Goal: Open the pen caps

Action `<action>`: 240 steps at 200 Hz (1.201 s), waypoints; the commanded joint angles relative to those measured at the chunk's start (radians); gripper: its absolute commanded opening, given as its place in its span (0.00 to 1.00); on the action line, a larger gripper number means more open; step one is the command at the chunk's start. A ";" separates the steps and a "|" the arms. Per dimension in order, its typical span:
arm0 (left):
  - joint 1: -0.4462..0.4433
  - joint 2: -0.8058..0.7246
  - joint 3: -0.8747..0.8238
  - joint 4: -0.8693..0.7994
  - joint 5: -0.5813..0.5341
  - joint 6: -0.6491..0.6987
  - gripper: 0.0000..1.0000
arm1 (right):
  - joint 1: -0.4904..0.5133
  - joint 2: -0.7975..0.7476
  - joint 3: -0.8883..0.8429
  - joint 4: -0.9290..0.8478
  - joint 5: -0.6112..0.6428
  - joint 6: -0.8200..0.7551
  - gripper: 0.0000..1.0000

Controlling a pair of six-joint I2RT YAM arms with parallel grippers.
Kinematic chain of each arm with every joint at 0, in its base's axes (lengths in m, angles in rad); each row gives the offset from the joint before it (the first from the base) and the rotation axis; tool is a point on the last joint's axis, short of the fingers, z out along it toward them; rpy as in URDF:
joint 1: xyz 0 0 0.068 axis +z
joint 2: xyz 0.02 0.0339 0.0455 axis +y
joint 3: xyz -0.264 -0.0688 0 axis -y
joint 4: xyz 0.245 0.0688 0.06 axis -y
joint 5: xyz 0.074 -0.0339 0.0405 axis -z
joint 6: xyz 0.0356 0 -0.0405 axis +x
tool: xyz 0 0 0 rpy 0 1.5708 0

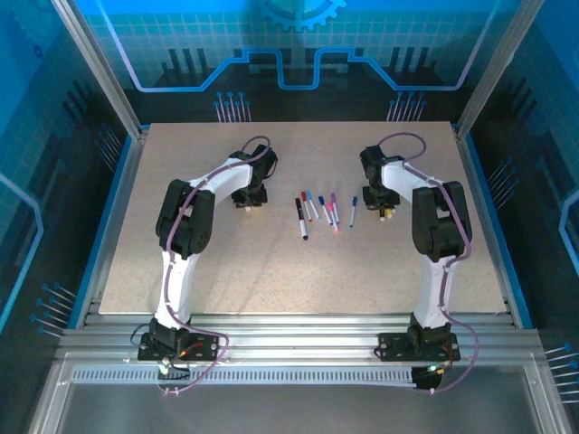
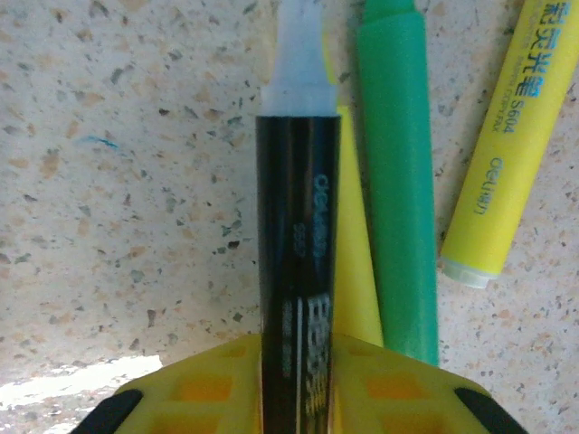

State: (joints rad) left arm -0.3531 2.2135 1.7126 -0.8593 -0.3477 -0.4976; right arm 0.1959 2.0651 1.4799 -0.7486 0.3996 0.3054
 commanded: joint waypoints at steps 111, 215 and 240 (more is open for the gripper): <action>-0.043 -0.177 -0.010 0.013 0.045 -0.008 0.29 | 0.104 -0.228 -0.021 -0.040 0.060 -0.015 0.38; -0.177 -0.045 0.138 0.076 0.191 -0.110 0.32 | 0.203 -0.559 -0.361 0.197 -0.254 0.068 0.59; -0.186 0.007 0.183 0.068 0.200 -0.125 0.32 | 0.204 -0.551 -0.361 0.199 -0.260 0.063 0.59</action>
State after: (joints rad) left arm -0.5308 2.1612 1.8431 -0.7723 -0.1776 -0.5888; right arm 0.3874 1.5330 1.1248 -0.5957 0.1848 0.3477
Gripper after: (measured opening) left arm 0.317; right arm 0.592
